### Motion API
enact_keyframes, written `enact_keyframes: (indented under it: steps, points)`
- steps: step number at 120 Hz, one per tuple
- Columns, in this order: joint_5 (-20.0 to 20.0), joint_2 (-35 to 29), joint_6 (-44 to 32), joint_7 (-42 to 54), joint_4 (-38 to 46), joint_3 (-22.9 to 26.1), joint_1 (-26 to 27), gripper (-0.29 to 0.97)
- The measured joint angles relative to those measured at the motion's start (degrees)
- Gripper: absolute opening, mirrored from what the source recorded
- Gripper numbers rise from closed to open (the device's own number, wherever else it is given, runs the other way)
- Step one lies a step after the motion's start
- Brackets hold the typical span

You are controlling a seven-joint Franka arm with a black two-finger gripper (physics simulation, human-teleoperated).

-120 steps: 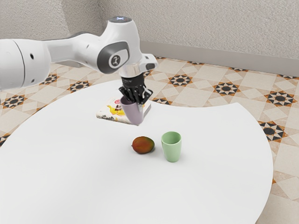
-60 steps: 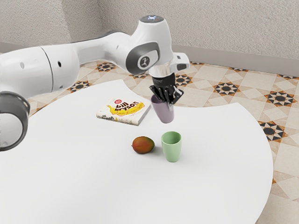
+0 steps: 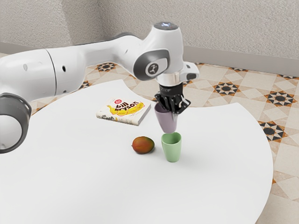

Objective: Place the left cup onto the right cup

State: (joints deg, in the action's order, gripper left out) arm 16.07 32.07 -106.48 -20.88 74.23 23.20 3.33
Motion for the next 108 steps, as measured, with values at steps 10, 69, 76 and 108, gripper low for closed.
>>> enact_keyframes:
  steps: [10, 69, 76, 108]
  points:
    - [0.1, -0.1, 0.7, -1.6, 1.0, 0.1, 0.0, -0.10]
    - [2.3, 0.6, 0.8, -7.9, 0.9, 0.3, 0.5, -0.10]
    - [2.9, 1.0, 0.4, -8.3, 0.8, 0.3, 0.6, -0.10]
    - [4.0, 2.5, -0.7, -9.9, 0.5, 0.4, 0.9, -0.10]
